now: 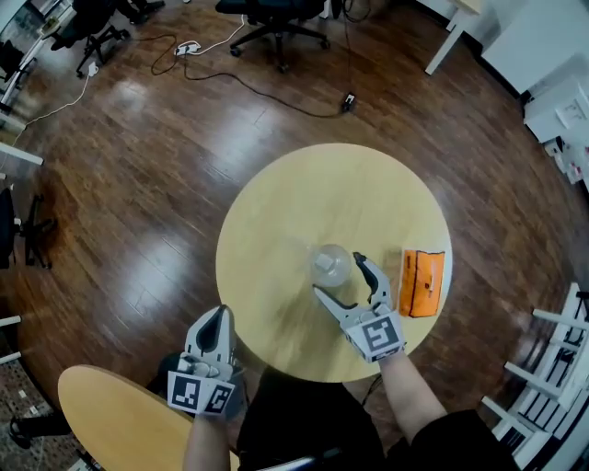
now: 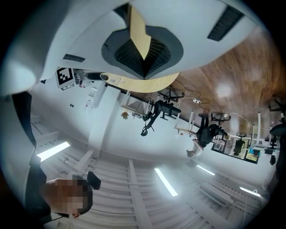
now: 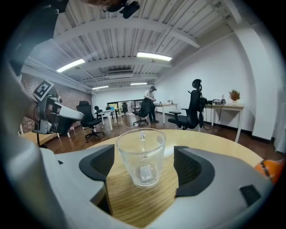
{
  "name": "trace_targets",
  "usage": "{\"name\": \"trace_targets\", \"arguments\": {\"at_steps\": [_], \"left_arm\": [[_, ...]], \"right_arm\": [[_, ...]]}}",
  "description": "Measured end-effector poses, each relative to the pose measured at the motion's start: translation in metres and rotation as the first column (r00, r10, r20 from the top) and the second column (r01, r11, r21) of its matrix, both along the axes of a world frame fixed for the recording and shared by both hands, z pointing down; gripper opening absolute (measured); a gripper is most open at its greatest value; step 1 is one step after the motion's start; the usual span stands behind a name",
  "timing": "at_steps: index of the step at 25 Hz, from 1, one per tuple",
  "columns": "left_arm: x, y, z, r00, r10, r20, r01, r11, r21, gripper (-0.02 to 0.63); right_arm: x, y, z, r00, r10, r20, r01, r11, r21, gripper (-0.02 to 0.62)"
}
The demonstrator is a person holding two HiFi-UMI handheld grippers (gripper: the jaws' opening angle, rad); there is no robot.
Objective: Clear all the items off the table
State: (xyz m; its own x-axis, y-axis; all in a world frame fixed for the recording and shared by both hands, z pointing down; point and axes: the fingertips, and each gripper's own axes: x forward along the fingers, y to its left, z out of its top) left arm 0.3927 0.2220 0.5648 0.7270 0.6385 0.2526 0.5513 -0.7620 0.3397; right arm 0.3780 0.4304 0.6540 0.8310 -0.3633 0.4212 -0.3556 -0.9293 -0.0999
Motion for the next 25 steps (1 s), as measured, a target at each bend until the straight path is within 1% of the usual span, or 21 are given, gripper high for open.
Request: {"name": "trace_targets", "arguments": {"at_steps": [3, 5, 7, 10, 12, 14, 15, 18, 22, 25], "left_arm": [[0.012, 0.006, 0.011, 1.0, 0.009, 0.008, -0.009, 1.0, 0.001, -0.008], [0.016, 0.011, 0.016, 1.0, 0.019, 0.011, -0.019, 1.0, -0.002, -0.008], [0.018, 0.013, 0.019, 1.0, 0.023, 0.012, -0.023, 1.0, -0.012, -0.008], [0.016, 0.012, 0.022, 0.999, 0.026, 0.022, -0.025, 0.999, -0.022, -0.008], [0.012, 0.008, 0.024, 0.999, 0.03, 0.032, -0.03, 0.999, -0.014, -0.008], [0.01, 0.001, 0.027, 0.999, 0.031, 0.043, -0.031, 1.0, 0.0, -0.008], [0.009, -0.003, 0.029, 0.998, 0.029, 0.049, -0.029, 1.0, 0.006, -0.008], [0.006, -0.01, 0.033, 0.998, 0.022, 0.061, -0.023, 1.0, 0.015, -0.008], [0.002, -0.014, 0.036, 0.997, 0.022, 0.077, -0.023, 1.0, 0.01, -0.008], [-0.001, -0.017, 0.037, 0.997, 0.013, 0.081, -0.015, 1.0, 0.025, -0.008]], "right_arm": [[0.01, -0.005, 0.007, 1.0, 0.0, -0.013, 0.001, 1.0, 0.011, 0.425], [0.016, -0.008, 0.01, 1.0, 0.0, -0.027, 0.001, 1.0, 0.024, 0.448], [0.022, -0.012, 0.011, 0.999, 0.008, -0.047, -0.007, 0.999, 0.035, 0.447], [0.03, -0.013, 0.014, 0.997, 0.038, -0.068, -0.034, 0.998, 0.054, 0.446], [0.033, -0.013, 0.014, 0.996, 0.048, -0.08, -0.043, 0.997, 0.058, 0.446], [0.033, -0.016, 0.014, 0.994, 0.047, -0.094, -0.042, 0.998, 0.056, 0.443], [0.033, -0.018, 0.013, 0.994, 0.049, -0.099, -0.044, 0.997, 0.058, 0.414], [0.033, -0.018, 0.013, 0.992, 0.06, -0.106, -0.053, 0.996, 0.067, 0.413], [0.034, -0.017, 0.013, 0.992, 0.054, -0.116, -0.048, 0.997, 0.056, 0.408], [0.033, -0.015, 0.011, 0.991, 0.059, -0.118, -0.05, 0.996, 0.076, 0.405]]}}
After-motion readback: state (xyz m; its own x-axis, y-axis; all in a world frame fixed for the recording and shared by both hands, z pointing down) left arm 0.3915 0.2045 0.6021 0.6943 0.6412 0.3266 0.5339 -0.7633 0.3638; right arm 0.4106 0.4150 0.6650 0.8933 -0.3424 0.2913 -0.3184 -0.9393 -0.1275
